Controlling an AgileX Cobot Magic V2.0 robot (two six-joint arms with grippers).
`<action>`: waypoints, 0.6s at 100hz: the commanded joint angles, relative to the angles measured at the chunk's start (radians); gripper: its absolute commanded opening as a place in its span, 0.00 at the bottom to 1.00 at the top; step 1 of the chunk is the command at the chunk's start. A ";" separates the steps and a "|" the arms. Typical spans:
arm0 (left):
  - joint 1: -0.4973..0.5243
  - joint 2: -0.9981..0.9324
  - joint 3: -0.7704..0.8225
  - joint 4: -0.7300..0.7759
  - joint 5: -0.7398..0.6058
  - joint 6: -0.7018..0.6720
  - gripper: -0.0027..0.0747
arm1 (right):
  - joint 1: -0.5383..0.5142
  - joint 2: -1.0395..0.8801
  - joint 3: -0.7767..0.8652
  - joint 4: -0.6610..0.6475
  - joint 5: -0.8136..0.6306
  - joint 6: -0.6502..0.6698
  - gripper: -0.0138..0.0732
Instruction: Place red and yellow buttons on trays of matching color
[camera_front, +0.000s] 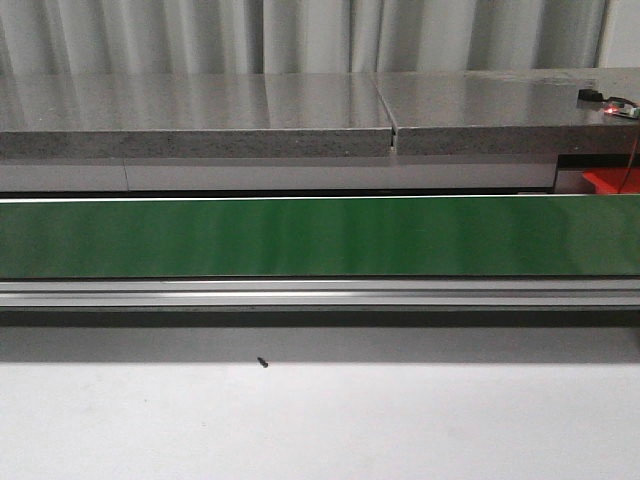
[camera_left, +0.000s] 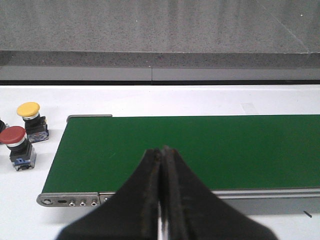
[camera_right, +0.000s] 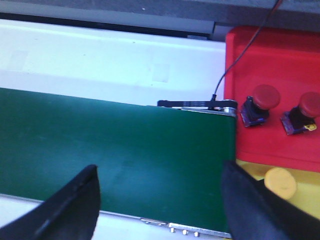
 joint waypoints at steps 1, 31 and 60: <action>-0.005 0.009 -0.027 -0.017 -0.072 0.000 0.01 | 0.027 -0.062 -0.001 -0.001 -0.034 -0.013 0.69; -0.005 0.009 -0.027 -0.017 -0.072 0.000 0.01 | 0.029 -0.197 0.087 -0.002 -0.017 -0.013 0.19; -0.005 0.009 -0.027 -0.017 -0.072 0.000 0.01 | 0.029 -0.228 0.089 -0.001 0.001 -0.013 0.08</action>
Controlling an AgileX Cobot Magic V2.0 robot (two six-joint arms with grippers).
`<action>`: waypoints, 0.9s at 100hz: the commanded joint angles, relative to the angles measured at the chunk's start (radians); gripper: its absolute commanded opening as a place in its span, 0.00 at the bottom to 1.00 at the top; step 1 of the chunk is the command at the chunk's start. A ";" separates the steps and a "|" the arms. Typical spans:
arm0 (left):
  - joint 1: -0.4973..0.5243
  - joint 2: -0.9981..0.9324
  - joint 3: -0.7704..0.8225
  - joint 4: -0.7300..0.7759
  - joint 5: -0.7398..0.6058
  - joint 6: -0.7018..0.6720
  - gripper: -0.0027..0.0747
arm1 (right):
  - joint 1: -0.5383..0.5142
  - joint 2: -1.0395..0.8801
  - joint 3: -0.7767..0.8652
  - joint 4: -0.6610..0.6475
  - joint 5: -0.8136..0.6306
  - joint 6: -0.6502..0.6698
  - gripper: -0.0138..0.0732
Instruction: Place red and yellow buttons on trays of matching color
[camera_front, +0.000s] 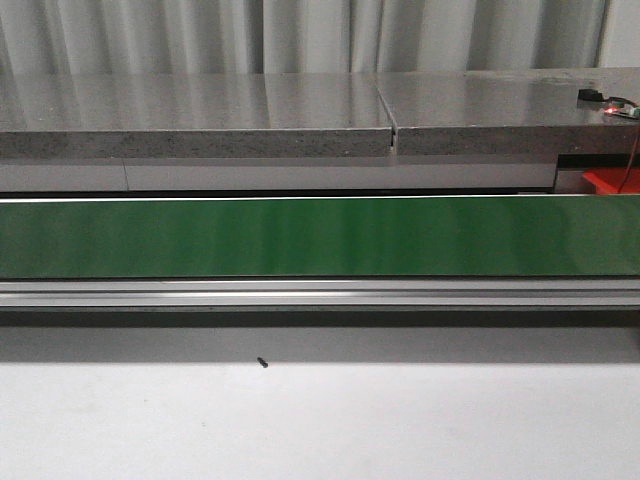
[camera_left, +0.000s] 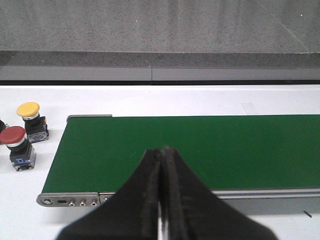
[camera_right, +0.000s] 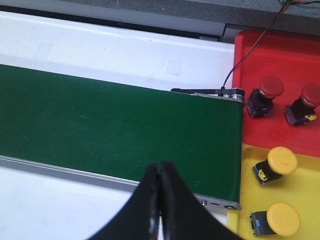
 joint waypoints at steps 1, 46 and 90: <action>-0.005 0.009 -0.027 -0.017 -0.072 0.000 0.01 | 0.002 -0.009 -0.026 0.002 -0.045 -0.011 0.08; -0.005 0.009 -0.027 -0.017 -0.072 0.000 0.01 | 0.002 -0.007 -0.026 0.002 -0.043 -0.011 0.08; -0.005 0.009 -0.027 -0.029 -0.066 0.000 0.02 | 0.002 -0.007 -0.026 0.002 -0.043 -0.011 0.08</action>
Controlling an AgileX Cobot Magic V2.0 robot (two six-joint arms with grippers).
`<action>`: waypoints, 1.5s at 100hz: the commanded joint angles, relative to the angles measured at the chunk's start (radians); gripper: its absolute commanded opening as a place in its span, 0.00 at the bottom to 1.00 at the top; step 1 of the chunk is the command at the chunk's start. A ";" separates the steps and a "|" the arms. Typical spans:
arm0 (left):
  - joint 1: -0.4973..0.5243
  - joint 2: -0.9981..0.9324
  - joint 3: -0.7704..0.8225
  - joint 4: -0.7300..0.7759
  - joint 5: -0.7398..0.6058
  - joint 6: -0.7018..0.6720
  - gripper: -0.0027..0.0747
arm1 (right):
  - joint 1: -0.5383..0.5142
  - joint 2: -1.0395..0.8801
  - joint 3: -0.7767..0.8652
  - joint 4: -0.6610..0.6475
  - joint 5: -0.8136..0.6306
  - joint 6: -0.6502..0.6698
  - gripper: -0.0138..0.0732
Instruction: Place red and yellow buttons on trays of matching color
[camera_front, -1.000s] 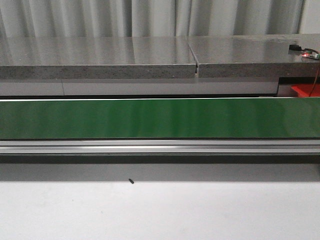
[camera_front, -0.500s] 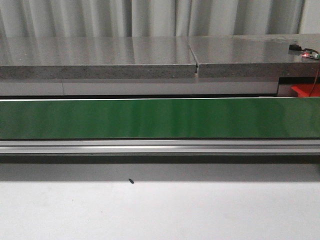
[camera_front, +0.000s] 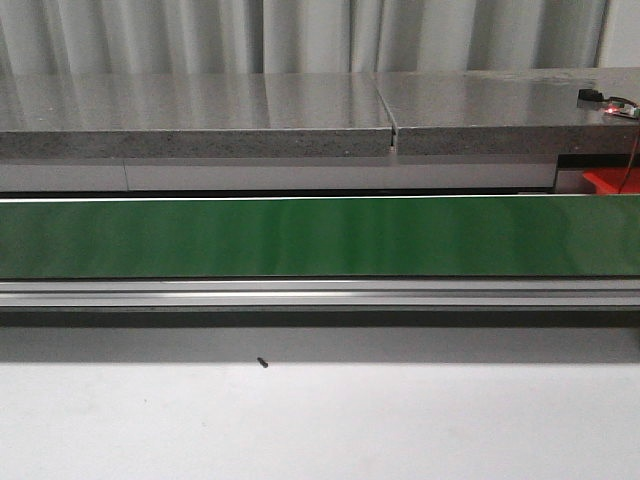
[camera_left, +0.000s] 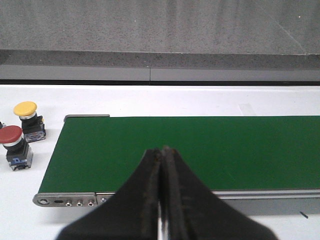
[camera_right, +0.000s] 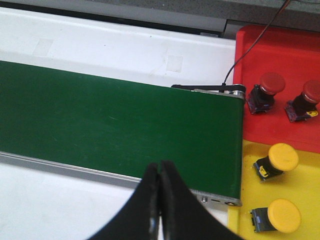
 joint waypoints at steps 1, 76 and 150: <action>-0.005 0.009 -0.027 -0.018 -0.066 0.000 0.02 | 0.002 -0.007 -0.026 0.002 -0.053 -0.011 0.08; -0.003 0.088 -0.051 0.081 -0.121 -0.233 0.74 | 0.002 -0.007 -0.026 0.002 -0.053 -0.011 0.08; 0.320 0.945 -0.674 0.398 0.043 -0.483 0.74 | 0.002 -0.007 -0.026 0.002 -0.053 -0.011 0.08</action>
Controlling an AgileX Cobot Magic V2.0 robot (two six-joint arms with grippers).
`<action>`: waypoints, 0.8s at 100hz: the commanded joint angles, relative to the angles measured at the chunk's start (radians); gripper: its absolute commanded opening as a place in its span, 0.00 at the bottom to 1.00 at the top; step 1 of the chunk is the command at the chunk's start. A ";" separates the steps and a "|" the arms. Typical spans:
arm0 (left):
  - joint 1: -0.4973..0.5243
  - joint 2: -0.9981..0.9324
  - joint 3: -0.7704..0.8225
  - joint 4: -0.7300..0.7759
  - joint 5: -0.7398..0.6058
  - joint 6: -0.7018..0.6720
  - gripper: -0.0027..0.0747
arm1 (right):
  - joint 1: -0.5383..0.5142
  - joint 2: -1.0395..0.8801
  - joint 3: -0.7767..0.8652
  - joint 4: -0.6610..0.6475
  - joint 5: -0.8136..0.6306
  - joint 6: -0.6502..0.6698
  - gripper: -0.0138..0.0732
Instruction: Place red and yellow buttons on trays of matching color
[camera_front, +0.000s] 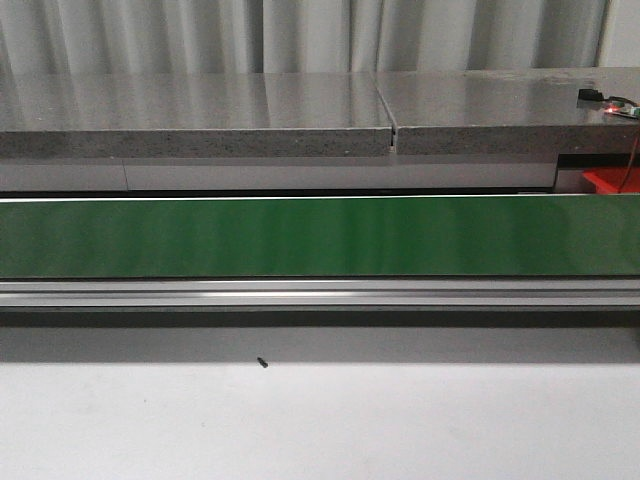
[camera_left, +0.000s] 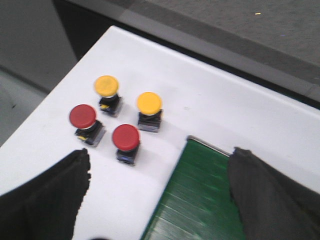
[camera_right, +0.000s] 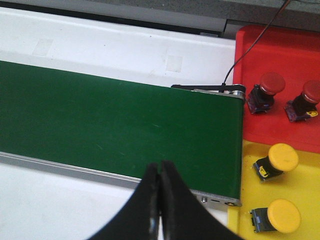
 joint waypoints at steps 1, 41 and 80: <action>0.053 0.051 -0.067 0.012 -0.031 -0.007 0.74 | 0.002 -0.007 -0.026 0.002 -0.054 -0.009 0.08; 0.101 0.357 -0.137 0.105 -0.039 -0.007 0.74 | 0.002 -0.007 -0.026 0.002 -0.054 -0.009 0.08; 0.101 0.507 -0.184 0.140 -0.073 0.014 0.74 | 0.002 -0.007 -0.026 0.002 -0.054 -0.009 0.08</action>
